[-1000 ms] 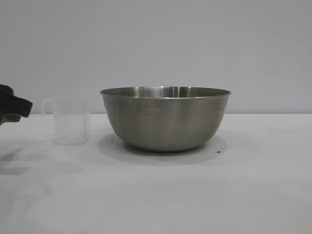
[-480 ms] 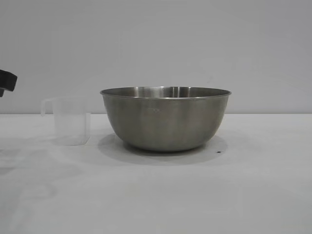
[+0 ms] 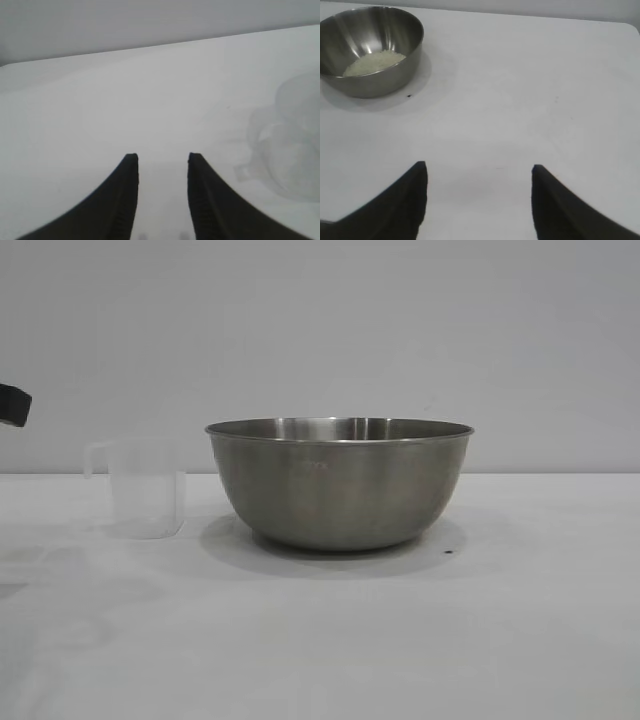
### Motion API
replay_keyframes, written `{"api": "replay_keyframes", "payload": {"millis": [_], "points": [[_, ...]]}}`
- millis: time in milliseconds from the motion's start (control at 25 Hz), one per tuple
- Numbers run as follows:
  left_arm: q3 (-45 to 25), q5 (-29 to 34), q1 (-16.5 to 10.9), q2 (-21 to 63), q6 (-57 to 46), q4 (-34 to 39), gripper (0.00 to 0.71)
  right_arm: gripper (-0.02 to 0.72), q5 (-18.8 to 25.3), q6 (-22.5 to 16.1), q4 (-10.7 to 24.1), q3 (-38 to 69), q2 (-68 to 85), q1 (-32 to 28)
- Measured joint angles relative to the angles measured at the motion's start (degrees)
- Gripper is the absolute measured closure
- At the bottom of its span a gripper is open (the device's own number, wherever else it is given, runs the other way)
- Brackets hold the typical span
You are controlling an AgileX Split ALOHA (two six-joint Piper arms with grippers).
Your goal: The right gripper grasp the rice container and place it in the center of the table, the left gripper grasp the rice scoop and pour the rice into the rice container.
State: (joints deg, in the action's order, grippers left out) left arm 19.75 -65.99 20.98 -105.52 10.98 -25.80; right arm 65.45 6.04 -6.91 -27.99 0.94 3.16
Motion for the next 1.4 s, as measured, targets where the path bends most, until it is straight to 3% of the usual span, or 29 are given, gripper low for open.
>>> {"api": "replay_keyframes", "payload": {"millis": [160,400,720,880,1400], "points": [[0.0,0.0,-1.97,0.76,0.08,3.64,0.46,0.26,0.0,0.0,0.0,0.0,0.0,0.0],[0.0,0.0,-12.32,0.97,-2.59,15.41,0.46,0.26,0.0,0.0,0.0,0.0,0.0,0.0],[0.0,0.0,-22.04,0.97,-5.02,27.49,0.46,0.26,0.0,0.0,0.0,0.0,0.0,0.0],[0.0,0.0,-23.3,0.97,-5.02,29.62,0.46,0.26,0.0,0.0,0.0,0.0,0.0,0.0],[0.0,0.0,-23.3,0.97,-7.47,31.5,0.46,0.26,0.0,0.0,0.0,0.0,0.0,0.0]]}}
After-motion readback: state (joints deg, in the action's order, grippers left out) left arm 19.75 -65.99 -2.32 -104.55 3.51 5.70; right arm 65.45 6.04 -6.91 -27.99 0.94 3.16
